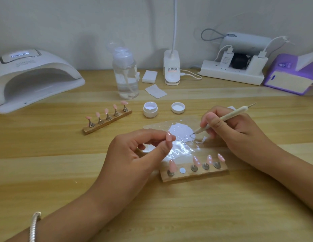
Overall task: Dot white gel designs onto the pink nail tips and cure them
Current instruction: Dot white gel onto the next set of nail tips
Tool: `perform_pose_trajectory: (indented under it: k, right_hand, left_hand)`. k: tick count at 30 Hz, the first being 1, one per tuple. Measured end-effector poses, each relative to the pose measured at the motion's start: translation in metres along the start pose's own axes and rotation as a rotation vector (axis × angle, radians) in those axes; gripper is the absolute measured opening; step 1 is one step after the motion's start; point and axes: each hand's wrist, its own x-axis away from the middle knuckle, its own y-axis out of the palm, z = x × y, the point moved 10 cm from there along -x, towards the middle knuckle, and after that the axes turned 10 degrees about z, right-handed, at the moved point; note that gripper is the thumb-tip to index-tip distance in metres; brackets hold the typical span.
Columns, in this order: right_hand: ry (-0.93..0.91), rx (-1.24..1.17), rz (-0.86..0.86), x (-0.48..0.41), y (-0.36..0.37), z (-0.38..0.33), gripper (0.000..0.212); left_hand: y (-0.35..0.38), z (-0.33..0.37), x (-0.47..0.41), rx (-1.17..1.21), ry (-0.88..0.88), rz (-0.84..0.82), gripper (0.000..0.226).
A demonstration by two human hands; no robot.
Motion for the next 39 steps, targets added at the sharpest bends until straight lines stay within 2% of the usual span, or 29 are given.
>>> perform_pose_trajectory:
  k: [7,11,15,18,24,29,39]
  right_hand:
    - [-0.038,-0.091,0.165,0.001,-0.019,-0.016,0.029]
    - [-0.081,-0.265,0.21,0.008,-0.017,-0.046,0.019]
    - [-0.093,-0.331,0.204,0.017,-0.006,-0.067,0.032]
    - [-0.108,-0.322,0.192,0.024,0.002,-0.076,0.027]
    - [-0.113,-0.385,0.217,0.028,0.009,-0.08,0.032]
    - [-0.158,-0.335,0.251,0.032,0.01,-0.088,0.031]
    - [-0.166,-0.312,0.254,0.032,0.013,-0.086,0.028]
  left_hand:
    - [0.005,0.005,0.001,0.087,0.003,-0.031,0.007]
    - [0.008,0.006,0.003,0.12,0.002,-0.063,0.005]
    - [0.009,0.013,0.006,0.013,0.095,-0.084,0.009]
    - [0.009,0.021,0.007,-0.041,0.151,-0.069,0.009]
    - [0.011,0.029,0.008,-0.074,0.191,-0.064,0.007]
    - [0.012,0.032,0.009,-0.089,0.229,-0.059,0.008]
    - [0.012,0.032,0.008,-0.084,0.225,-0.044,0.007]
